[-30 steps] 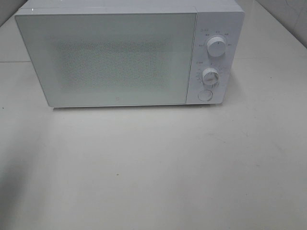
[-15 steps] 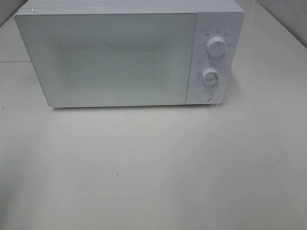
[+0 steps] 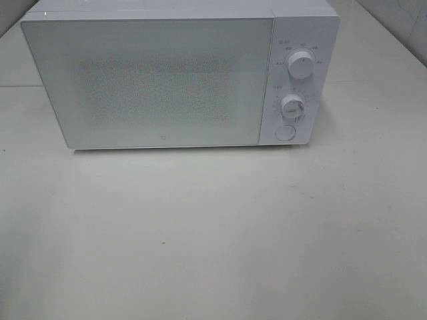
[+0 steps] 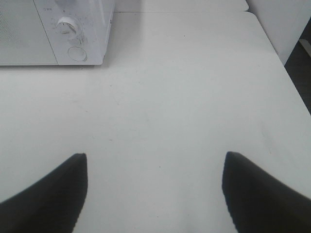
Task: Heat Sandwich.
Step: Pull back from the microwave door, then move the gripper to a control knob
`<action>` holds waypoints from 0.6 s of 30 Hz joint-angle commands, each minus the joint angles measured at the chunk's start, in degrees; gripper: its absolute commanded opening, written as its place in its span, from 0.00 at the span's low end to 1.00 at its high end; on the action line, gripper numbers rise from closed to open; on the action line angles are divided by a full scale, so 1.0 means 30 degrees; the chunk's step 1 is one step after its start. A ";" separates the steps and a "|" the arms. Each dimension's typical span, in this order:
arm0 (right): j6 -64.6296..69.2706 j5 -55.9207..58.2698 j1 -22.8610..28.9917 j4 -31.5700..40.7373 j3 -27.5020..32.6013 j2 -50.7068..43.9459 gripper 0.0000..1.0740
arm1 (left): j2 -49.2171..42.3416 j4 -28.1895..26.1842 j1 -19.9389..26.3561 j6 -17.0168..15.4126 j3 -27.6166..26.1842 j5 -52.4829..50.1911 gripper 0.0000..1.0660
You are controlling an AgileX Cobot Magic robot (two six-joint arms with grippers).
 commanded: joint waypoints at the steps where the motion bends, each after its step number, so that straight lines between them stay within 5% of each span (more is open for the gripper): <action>1: -0.0191 -0.0191 -0.0153 -0.0038 0.0076 -0.0554 0.69 | -0.1394 -0.0076 0.0057 0.0000 0.0095 -0.0210 0.93; 18: -0.0191 -0.0191 -0.0153 -0.0038 0.0076 -0.0554 0.69 | -0.7105 -0.0057 0.0057 0.0000 0.0095 -0.0210 0.92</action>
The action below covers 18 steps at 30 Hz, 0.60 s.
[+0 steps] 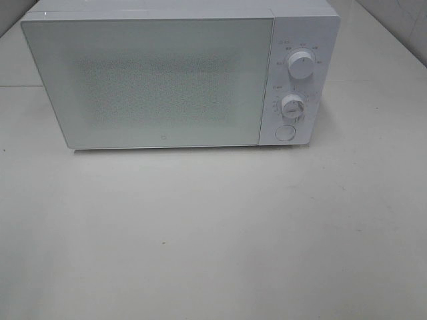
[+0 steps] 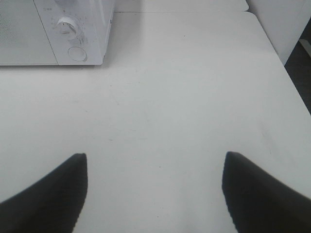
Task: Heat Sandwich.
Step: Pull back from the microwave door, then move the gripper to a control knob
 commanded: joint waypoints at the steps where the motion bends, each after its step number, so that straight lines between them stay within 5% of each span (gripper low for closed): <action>1: -0.0191 -0.0191 -0.0153 -0.0038 0.0076 -0.0554 0.69 | -0.0649 -0.0057 0.0057 0.0000 0.0095 -0.0210 0.92; 18: -0.0191 -0.0191 -0.0153 -0.0038 0.0076 -0.0554 0.69 | -0.1375 -0.0038 0.1738 0.0019 0.0115 -0.0210 0.92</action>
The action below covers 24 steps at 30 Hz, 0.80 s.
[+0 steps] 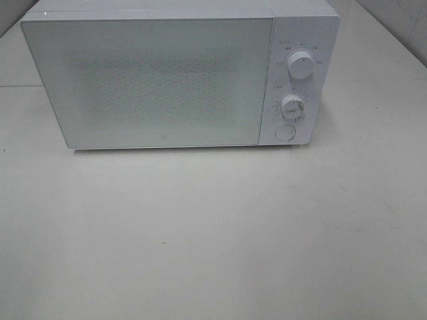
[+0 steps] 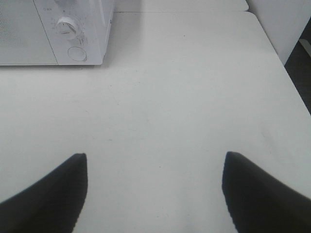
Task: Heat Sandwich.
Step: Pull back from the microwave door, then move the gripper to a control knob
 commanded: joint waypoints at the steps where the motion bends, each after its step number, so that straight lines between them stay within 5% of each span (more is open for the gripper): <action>1: -0.0191 -0.0191 -0.0153 -0.0038 0.0076 -0.0554 0.69 | -0.0573 -0.0038 -0.0267 0.0019 0.0115 -0.0191 0.92; 24: -0.0191 -0.0191 -0.0153 0.0000 0.0076 -0.0535 0.69 | -0.0535 -0.0038 -0.0363 0.0019 0.0115 -0.0191 0.92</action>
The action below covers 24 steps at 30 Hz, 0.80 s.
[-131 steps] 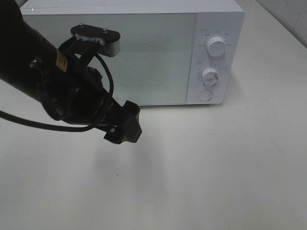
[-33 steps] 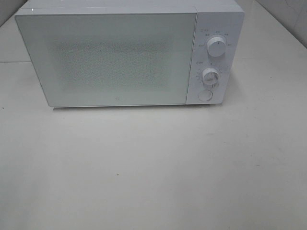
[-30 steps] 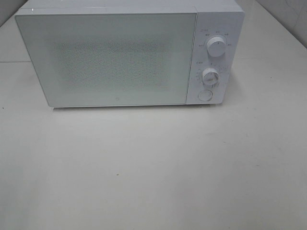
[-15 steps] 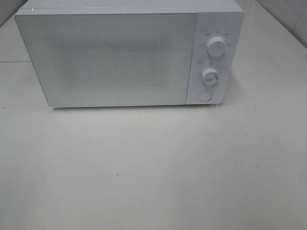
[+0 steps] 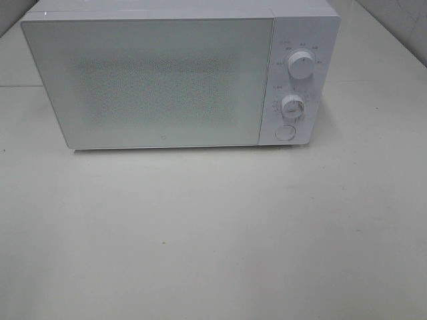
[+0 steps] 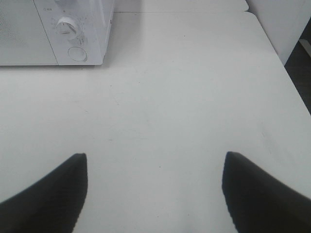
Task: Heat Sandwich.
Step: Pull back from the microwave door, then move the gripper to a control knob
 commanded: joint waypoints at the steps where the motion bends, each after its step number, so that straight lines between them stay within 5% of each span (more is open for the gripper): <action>1: -0.0191 -0.0191 -0.0153 0.0019 0.0076 -0.0535 0.69 | -0.0535 -0.0038 -0.0076 0.0019 0.0115 -0.0191 0.92; 24: 0.0172 -0.4354 -0.0153 0.0286 -0.1012 0.3170 0.69 | -0.0535 -0.0038 -0.0076 0.0019 0.0115 -0.0191 0.92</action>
